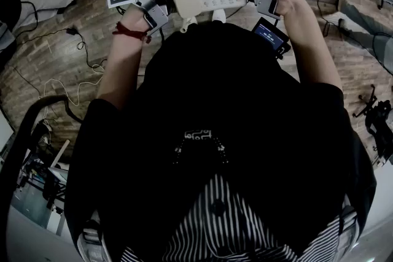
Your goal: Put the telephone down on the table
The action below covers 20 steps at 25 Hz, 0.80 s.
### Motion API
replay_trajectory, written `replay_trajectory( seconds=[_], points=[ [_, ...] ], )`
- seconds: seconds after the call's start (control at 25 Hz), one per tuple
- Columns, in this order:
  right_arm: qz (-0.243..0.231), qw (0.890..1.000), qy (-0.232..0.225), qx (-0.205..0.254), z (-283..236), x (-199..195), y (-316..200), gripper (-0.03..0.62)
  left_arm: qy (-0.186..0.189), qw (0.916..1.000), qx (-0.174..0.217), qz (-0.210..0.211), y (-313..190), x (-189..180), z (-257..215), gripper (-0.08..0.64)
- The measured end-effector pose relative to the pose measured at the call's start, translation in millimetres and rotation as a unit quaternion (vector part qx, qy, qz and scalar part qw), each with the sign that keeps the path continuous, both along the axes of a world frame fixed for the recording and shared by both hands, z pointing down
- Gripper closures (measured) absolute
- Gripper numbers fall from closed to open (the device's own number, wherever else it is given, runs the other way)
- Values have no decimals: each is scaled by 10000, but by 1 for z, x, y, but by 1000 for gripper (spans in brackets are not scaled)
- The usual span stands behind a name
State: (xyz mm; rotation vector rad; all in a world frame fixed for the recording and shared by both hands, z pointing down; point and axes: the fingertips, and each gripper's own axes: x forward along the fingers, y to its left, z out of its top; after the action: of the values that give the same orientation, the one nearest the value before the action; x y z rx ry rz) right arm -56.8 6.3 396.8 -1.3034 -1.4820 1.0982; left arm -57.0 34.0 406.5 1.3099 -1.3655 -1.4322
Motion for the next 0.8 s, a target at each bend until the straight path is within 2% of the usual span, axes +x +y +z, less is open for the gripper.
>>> replay_trajectory(
  seconds=[0.36,0.8],
  points=[
    [114,9999,-2,63,1,2,-2,400,33,9999,43,126,-2,1,1,359],
    [530,9985,37,96,2,-4,-13,397,16,9991,87,423,-13,-6,4,359]
  ],
)
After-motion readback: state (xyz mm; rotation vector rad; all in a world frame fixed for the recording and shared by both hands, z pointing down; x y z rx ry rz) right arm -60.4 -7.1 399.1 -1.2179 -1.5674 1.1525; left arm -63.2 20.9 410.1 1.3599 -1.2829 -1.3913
